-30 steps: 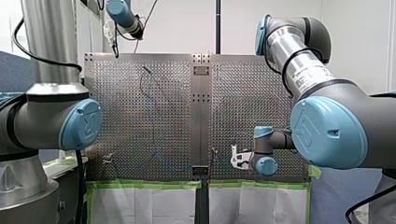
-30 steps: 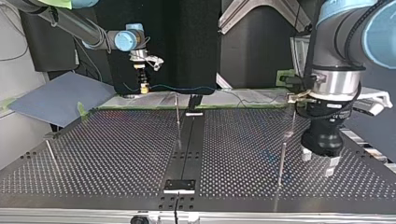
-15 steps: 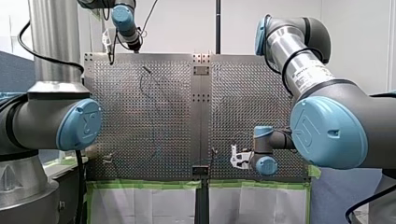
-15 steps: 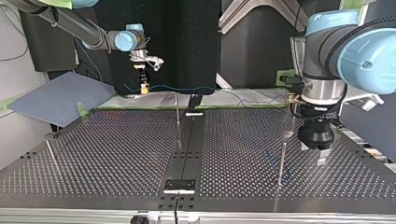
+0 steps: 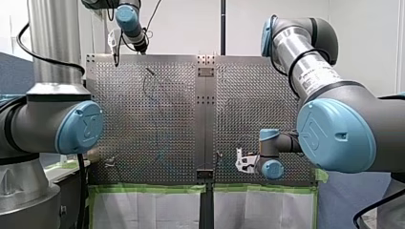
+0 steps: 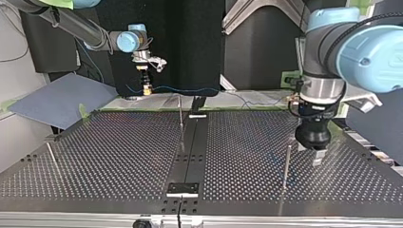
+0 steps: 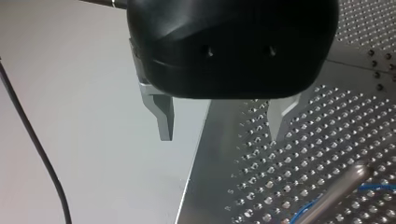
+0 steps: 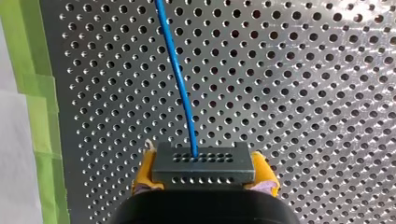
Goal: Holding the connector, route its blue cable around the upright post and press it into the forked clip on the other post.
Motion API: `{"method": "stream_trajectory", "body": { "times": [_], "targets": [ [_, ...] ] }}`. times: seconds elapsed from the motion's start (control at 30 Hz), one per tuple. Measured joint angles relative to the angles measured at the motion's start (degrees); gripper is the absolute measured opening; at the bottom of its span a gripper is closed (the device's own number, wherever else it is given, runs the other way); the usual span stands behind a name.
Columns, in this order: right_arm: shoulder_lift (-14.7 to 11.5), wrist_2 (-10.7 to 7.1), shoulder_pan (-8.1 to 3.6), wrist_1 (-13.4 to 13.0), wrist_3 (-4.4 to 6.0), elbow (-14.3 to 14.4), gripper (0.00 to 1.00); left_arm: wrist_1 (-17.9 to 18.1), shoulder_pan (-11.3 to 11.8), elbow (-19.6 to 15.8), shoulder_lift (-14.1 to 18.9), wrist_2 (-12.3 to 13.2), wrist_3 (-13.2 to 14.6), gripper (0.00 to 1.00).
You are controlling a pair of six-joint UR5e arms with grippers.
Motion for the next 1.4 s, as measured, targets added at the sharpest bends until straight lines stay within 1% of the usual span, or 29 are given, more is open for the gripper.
{"method": "stream_trajectory", "body": {
  "times": [0.23, 0.5, 0.83, 1.1, 1.4],
  "targets": [
    [0.0, 0.02, 0.00, 0.1, -0.05, 0.0, 0.07, -0.9, -0.9, -0.3, 0.0, -2.7, 0.1, 1.00],
    [0.0, 0.04, 0.03, 0.1, -0.08, 0.0, 0.07, -1.1, -1.1, -2.0, 0.0, -3.3, 0.1, 1.00],
    [0.0, 0.02, 0.13, 0.1, -0.17, 0.0, 0.07, -1.8, -1.1, -2.8, -0.1, -7.7, 0.4, 1.00],
    [0.0, 0.07, 0.17, 0.3, -0.23, 0.0, 0.07, -2.6, -1.2, -2.8, -0.1, -10.1, 0.5, 1.00],
    [0.0, 0.11, 0.18, 0.4, -0.24, 0.0, 0.07, -2.6, -1.2, -2.8, -0.1, -10.6, 0.6, 1.00]
  ]
}}
